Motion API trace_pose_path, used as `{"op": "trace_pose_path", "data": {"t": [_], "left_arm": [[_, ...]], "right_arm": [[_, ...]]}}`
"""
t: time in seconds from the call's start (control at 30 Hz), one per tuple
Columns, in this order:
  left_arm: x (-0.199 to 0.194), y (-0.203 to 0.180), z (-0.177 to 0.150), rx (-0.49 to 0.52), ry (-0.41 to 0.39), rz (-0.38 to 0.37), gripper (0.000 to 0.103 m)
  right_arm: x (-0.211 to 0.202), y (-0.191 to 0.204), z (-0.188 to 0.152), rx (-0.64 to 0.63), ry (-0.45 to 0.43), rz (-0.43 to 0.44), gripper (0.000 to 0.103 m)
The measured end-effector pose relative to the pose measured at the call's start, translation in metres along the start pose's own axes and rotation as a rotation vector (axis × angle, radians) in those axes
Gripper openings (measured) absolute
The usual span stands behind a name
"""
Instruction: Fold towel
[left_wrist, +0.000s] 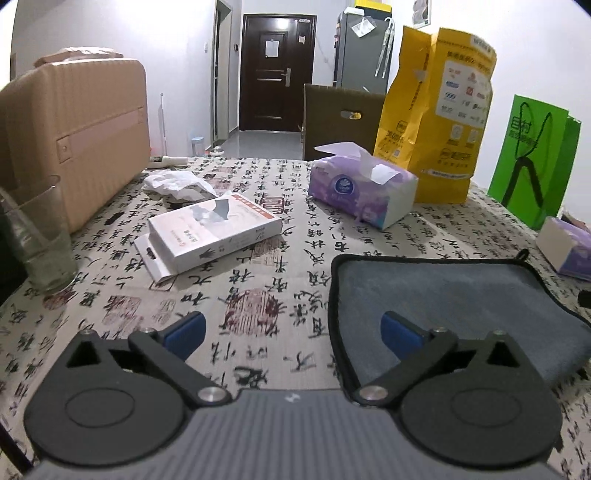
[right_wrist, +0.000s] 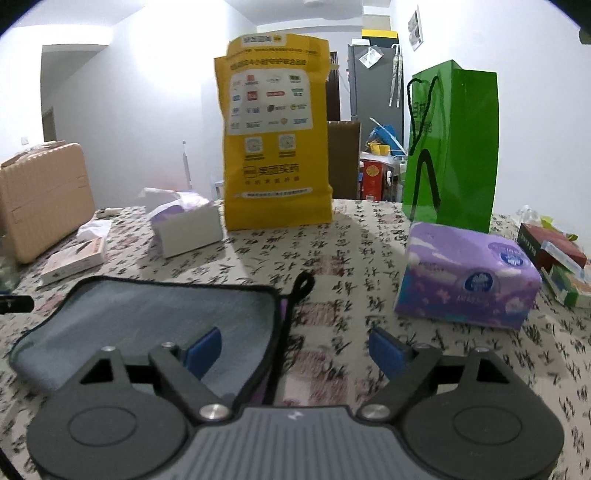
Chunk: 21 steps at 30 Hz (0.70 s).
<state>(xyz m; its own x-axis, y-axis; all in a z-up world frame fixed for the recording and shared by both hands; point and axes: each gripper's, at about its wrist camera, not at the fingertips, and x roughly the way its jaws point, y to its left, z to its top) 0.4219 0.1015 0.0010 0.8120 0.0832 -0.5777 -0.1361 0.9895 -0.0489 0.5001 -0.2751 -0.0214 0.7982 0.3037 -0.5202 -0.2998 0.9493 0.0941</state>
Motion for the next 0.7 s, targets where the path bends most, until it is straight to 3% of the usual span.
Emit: {"op": "trace_pose_path", "data": {"t": [0.7], "left_arm": [[-0.109,-0.013,-0.028,0.049,-0.104,-0.049,0.103]], "right_arm": [[-0.104,0.033,-0.022,-0.001,-0.087,0.011,0.089]]}}
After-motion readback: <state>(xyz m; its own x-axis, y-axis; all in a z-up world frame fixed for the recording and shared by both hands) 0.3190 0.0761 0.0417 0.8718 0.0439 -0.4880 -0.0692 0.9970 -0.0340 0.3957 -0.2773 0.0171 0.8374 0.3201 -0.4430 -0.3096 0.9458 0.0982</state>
